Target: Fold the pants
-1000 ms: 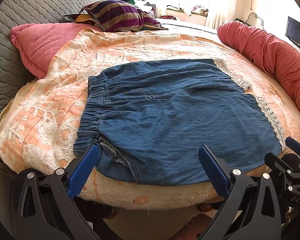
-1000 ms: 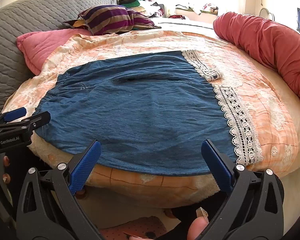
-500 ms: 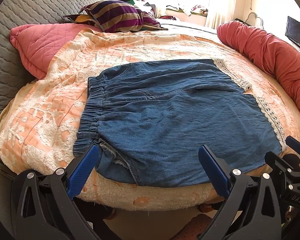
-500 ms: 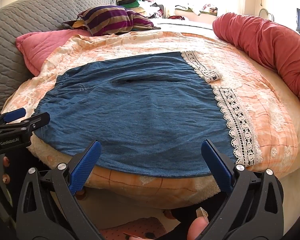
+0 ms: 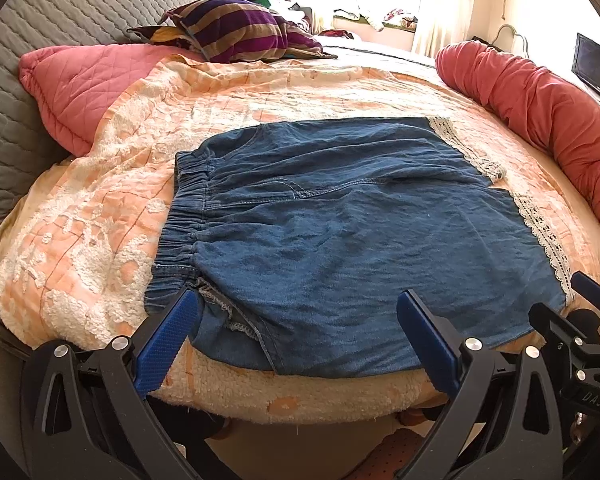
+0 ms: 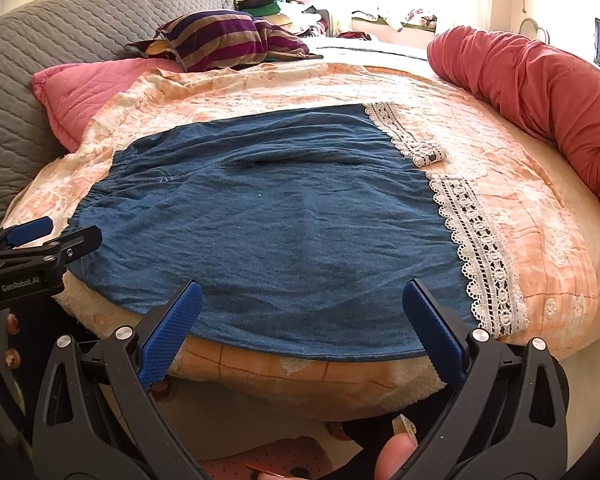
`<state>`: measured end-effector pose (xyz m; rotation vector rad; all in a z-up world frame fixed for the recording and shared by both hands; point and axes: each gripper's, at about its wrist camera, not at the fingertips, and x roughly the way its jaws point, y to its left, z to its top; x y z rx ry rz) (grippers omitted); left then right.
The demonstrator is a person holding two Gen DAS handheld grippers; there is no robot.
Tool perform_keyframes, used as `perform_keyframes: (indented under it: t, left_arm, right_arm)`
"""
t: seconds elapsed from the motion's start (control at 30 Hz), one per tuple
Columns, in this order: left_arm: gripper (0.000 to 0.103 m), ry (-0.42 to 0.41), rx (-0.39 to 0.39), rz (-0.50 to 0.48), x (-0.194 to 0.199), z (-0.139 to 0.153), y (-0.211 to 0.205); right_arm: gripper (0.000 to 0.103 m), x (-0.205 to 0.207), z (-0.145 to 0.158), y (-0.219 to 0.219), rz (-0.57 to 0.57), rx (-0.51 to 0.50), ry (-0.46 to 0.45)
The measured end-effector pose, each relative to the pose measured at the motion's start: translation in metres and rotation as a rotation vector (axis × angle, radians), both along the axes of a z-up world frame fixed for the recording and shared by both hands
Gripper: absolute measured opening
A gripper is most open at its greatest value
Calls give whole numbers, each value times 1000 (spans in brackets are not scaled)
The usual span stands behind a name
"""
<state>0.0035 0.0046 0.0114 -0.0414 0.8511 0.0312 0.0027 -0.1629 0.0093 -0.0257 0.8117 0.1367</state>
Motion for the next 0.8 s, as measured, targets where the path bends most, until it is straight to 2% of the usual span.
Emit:
perform_keyframes:
  t: [0.4, 0.6, 0.7, 0.8]
  left_arm:
    - [99, 2, -9, -1, 3, -3, 4]
    - [99, 8, -13, 9, 16, -3, 14]
    - [99, 10, -12, 17, 25, -1, 23]
    - [99, 12, -3, 41, 41, 0, 38]
  right_arm:
    - [95, 7, 1, 6, 21, -3, 1]
    - [95, 24, 5, 12, 47, -1, 2]
    - [95, 40, 7, 14, 68, 30, 27]
    - [95, 60, 10, 21, 97, 17, 29]
